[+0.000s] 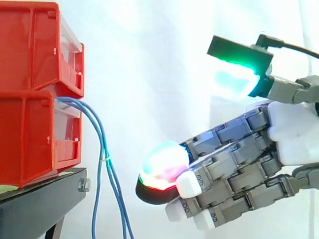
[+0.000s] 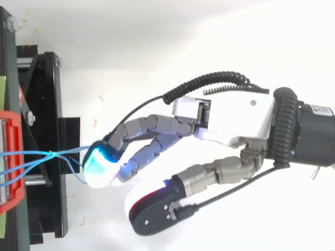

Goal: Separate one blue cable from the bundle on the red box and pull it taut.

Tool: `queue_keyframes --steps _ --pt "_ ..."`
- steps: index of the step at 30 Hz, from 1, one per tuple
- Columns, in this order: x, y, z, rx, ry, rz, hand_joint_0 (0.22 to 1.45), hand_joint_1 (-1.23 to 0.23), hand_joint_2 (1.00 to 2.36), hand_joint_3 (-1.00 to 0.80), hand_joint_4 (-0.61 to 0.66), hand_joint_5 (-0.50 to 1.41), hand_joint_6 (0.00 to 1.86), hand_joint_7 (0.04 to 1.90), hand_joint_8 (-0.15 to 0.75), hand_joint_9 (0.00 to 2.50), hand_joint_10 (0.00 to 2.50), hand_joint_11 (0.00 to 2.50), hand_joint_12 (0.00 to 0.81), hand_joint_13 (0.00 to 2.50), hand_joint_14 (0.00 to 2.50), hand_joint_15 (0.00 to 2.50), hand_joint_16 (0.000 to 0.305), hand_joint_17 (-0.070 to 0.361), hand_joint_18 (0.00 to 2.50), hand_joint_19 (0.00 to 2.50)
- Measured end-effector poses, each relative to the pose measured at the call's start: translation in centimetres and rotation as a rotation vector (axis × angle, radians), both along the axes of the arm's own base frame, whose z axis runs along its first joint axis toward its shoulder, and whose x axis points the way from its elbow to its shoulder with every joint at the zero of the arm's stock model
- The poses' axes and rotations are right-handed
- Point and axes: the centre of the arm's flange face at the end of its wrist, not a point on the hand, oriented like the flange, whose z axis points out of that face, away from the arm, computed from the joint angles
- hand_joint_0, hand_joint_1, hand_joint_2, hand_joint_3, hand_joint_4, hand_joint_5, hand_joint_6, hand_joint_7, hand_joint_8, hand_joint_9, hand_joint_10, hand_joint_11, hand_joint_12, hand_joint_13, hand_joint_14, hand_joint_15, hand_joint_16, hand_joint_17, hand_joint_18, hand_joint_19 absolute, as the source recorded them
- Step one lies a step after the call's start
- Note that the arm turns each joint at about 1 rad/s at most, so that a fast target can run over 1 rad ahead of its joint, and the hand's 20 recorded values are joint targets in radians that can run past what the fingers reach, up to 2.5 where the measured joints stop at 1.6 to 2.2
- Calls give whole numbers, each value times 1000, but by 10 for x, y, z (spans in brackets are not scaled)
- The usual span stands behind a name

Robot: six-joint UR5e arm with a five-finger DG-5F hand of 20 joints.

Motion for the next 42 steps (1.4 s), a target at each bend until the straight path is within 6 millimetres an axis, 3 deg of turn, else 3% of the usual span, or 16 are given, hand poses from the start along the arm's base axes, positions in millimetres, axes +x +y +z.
queue_keyframes --steps 11,26,42 --pt "-7 -20 -1 -58 61 -41 426 -481 1000 -500 184 -193 501 643 215 564 0 0 356 147 3 74 56 126 0 250" --pt "-4 -44 27 -98 97 -71 425 -482 1000 -500 200 -185 501 662 222 583 0 0 359 173 3 74 57 128 0 243" --pt "25 -50 -14 -151 0 -88 421 -493 1000 -500 224 -176 502 697 231 643 3 56 370 251 5 111 60 134 0 263"
